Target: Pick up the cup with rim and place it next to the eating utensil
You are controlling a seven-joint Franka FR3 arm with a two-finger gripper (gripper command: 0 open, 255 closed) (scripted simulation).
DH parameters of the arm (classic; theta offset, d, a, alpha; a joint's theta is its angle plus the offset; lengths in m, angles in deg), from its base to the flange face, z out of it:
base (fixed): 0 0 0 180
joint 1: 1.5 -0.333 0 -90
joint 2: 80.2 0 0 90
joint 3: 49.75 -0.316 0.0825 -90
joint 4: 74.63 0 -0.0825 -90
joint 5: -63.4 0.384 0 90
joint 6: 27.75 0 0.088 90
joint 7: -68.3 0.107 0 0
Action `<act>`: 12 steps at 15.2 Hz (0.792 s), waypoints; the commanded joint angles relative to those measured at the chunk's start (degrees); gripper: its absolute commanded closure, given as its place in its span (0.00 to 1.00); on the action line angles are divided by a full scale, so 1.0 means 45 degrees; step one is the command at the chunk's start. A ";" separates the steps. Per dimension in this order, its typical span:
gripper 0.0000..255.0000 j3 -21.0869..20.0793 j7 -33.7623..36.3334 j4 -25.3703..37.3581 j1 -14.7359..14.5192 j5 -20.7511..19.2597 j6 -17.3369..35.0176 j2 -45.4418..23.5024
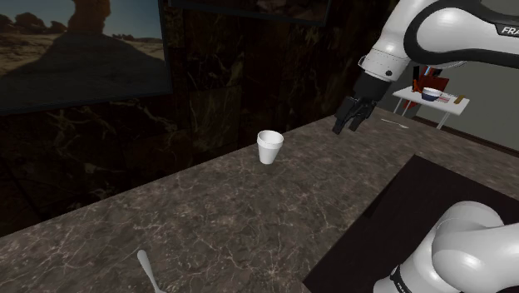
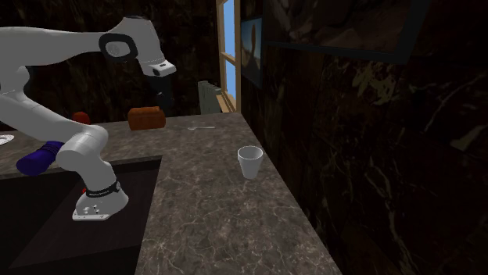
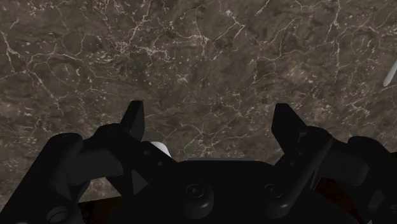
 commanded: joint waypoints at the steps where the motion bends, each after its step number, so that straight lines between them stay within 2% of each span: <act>1: 0.00 0.0000 0.0000 0.0000 0.0000 0.0000 0.0000 0.0000; 12: 0.00 0.0874 -0.1162 0.1925 0.0163 -0.0079 0.2584 -0.5143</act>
